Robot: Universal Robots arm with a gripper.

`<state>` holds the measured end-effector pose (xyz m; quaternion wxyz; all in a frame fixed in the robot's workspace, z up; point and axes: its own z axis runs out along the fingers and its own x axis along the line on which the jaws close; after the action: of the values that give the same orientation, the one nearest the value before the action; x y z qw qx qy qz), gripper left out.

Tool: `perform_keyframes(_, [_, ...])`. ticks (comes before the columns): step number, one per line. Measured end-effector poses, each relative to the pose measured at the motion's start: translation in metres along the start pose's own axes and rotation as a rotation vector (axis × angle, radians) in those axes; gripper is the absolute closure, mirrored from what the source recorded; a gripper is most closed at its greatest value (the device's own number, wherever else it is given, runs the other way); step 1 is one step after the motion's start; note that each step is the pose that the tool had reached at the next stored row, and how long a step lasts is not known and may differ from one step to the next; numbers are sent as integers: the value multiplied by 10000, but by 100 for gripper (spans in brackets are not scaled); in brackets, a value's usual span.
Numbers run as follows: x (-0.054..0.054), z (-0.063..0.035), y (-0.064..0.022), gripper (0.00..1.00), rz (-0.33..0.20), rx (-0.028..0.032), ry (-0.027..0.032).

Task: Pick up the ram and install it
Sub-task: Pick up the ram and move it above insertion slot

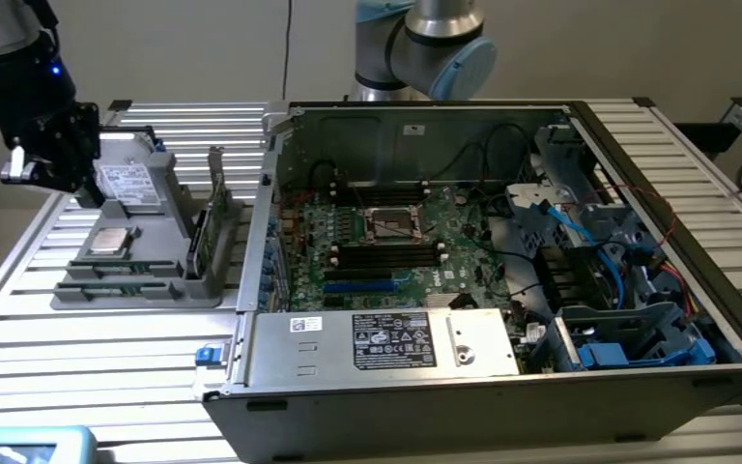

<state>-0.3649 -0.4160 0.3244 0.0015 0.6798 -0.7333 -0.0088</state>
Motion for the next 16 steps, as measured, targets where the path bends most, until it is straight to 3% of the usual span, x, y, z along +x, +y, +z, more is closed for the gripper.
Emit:
perform_keyframes(5, [0, 2, 1, 88, -19, 3, -1])
perform_keyframes(8, [2, 10, 18, 70, -18, 0, 1])
perform_keyframes(10, [6, 39, 57, 70, -25, 3, 0])
perform_keyframes(11, [8, 55, 79, 64, -30, 3, 0])
perform_keyframes(16, [13, 145, 115, 64, -44, 2, 1])
